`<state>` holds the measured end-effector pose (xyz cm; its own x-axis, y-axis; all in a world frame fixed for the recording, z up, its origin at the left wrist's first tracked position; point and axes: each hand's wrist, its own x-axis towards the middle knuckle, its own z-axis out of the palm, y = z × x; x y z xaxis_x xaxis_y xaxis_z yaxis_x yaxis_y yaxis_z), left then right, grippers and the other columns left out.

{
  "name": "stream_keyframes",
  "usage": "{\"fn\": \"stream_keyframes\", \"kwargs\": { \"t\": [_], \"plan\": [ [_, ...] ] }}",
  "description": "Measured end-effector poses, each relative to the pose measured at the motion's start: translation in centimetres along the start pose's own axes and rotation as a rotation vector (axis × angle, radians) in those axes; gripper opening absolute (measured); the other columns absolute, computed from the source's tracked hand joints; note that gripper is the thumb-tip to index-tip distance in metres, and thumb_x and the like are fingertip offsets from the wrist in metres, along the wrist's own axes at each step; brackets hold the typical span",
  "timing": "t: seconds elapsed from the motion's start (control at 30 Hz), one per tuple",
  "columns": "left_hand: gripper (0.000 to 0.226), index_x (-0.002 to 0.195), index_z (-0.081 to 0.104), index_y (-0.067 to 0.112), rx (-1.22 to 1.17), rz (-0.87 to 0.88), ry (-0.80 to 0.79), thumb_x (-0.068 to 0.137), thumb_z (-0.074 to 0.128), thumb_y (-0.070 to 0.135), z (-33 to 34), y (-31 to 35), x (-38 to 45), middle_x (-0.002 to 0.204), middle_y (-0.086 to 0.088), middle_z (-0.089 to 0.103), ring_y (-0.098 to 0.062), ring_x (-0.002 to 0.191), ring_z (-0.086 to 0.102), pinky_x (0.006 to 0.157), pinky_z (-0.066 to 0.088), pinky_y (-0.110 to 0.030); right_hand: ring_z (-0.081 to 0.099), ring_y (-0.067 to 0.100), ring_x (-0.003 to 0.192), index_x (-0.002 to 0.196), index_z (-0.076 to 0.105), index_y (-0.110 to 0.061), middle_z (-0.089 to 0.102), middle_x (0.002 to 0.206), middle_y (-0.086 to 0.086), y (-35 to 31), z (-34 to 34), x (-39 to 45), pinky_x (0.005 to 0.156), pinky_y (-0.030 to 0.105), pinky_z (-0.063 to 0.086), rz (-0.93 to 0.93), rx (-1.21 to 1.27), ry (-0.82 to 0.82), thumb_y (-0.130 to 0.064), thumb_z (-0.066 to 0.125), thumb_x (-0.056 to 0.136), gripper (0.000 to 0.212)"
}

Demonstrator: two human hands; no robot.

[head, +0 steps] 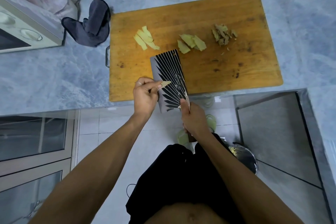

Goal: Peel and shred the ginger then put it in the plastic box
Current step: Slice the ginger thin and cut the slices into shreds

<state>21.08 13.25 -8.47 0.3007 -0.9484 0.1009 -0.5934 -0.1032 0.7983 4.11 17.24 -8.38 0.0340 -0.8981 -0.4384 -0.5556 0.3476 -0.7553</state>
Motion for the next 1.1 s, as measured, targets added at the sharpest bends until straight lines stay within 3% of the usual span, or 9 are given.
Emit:
{"fn": "stream_keyframes", "kwargs": {
  "t": [0.2, 0.3, 0.47, 0.6, 0.7, 0.8, 0.9, 1.03, 1.1],
  "plan": [
    [0.014, 0.096, 0.078, 0.007, 0.018, -0.031, 0.035, 0.087, 0.068, 0.001, 0.3, 0.5, 1.5, 0.089, -0.003, 0.060, 0.004, 0.085, 0.053, 0.079, 0.038, -0.004, 0.056, 0.017, 0.042, 0.069, 0.048, -0.016, 0.055, 0.053, 0.003, -0.3, -1.2, -0.7, 0.048, 0.029, 0.048, -0.012, 0.032, -0.027, -0.048, 0.032, 0.105, 0.051],
    [0.016, 0.096, 0.078, 0.007, 0.052, -0.042, 0.051, 0.087, 0.066, -0.001, -0.3, 0.1, 1.6, 0.089, -0.002, 0.058, 0.004, 0.083, 0.052, 0.077, 0.036, -0.002, 0.061, 0.027, 0.051, 0.068, 0.052, -0.011, 0.059, 0.056, 0.009, 0.1, -1.8, -0.5, 0.057, 0.042, 0.056, -0.011, 0.045, -0.040, -0.053, 0.033, 0.104, 0.058],
    [0.019, 0.099, 0.077, 0.007, 0.112, -0.059, 0.027, 0.089, 0.063, -0.002, -1.8, -0.6, 1.2, 0.092, -0.001, 0.057, -0.018, 0.091, 0.056, 0.080, 0.035, -0.001, 0.061, 0.041, 0.059, 0.068, 0.054, 0.000, 0.062, 0.064, 0.024, 0.2, -3.3, 0.2, 0.062, 0.056, 0.054, -0.003, 0.058, 0.002, -0.071, 0.030, 0.094, 0.080],
    [0.025, 0.115, 0.072, 0.009, 0.154, -0.067, -0.056, 0.091, 0.065, 0.006, -2.4, -0.2, 1.2, 0.100, -0.005, 0.059, -0.015, 0.095, 0.053, 0.084, 0.032, 0.001, 0.060, 0.035, 0.057, 0.065, 0.050, -0.015, 0.057, 0.058, 0.011, -0.9, -5.5, 0.9, 0.061, 0.054, 0.055, -0.005, 0.055, 0.012, -0.071, 0.033, 0.094, 0.065],
    [0.041, 0.127, 0.065, 0.012, 0.257, -0.046, -0.166, 0.087, 0.072, 0.012, -2.4, -0.2, 1.1, 0.105, -0.002, 0.051, -0.018, 0.108, 0.045, 0.096, 0.038, -0.019, 0.056, 0.025, 0.046, 0.063, 0.048, -0.014, 0.054, 0.051, 0.008, -1.3, -7.0, 1.5, 0.051, 0.041, 0.049, 0.001, 0.074, 0.016, -0.055, 0.038, 0.102, 0.058],
    [0.031, 0.119, 0.070, 0.009, 0.304, -0.056, -0.180, 0.088, 0.070, 0.007, -2.4, 0.1, 1.5, 0.106, -0.001, 0.048, -0.023, 0.114, 0.045, 0.095, 0.039, -0.022, 0.055, 0.021, 0.042, 0.061, 0.048, -0.012, 0.055, 0.051, 0.010, -1.6, -8.1, 1.6, 0.047, 0.030, 0.043, -0.003, 0.067, 0.027, -0.050, 0.039, 0.104, 0.058],
    [0.018, 0.103, 0.069, 0.012, 0.317, -0.119, -0.205, 0.085, 0.069, 0.008, -2.5, 0.6, 2.4, 0.106, -0.003, 0.055, -0.024, 0.106, 0.054, 0.088, 0.048, -0.027, 0.053, 0.022, 0.042, 0.062, 0.049, -0.011, 0.053, 0.051, 0.009, -1.7, -9.0, 1.5, 0.048, 0.033, 0.045, 0.022, 0.127, 0.020, -0.048, 0.041, 0.104, 0.057],
    [0.017, 0.095, 0.067, 0.016, 0.159, -0.220, -0.184, 0.084, 0.070, 0.004, -2.2, 1.8, 2.8, 0.093, -0.001, 0.068, -0.014, 0.086, 0.061, 0.068, 0.042, -0.008, 0.051, 0.026, 0.044, 0.065, 0.049, -0.011, 0.050, 0.050, 0.008, -1.4, -10.2, 1.7, 0.049, 0.039, 0.045, 0.036, 0.191, 0.010, -0.049, 0.043, 0.103, 0.055],
    [0.025, 0.105, 0.071, 0.016, 0.068, -0.209, -0.199, 0.083, 0.074, 0.004, -1.5, 2.6, 2.6, 0.093, -0.002, 0.066, -0.012, 0.085, 0.059, 0.069, 0.038, -0.001, 0.052, 0.027, 0.045, 0.064, 0.049, -0.011, 0.051, 0.050, 0.009, -1.3, -11.0, 1.9, 0.050, 0.040, 0.046, 0.023, 0.186, 0.013, -0.050, 0.043, 0.103, 0.055]
  ]
}}
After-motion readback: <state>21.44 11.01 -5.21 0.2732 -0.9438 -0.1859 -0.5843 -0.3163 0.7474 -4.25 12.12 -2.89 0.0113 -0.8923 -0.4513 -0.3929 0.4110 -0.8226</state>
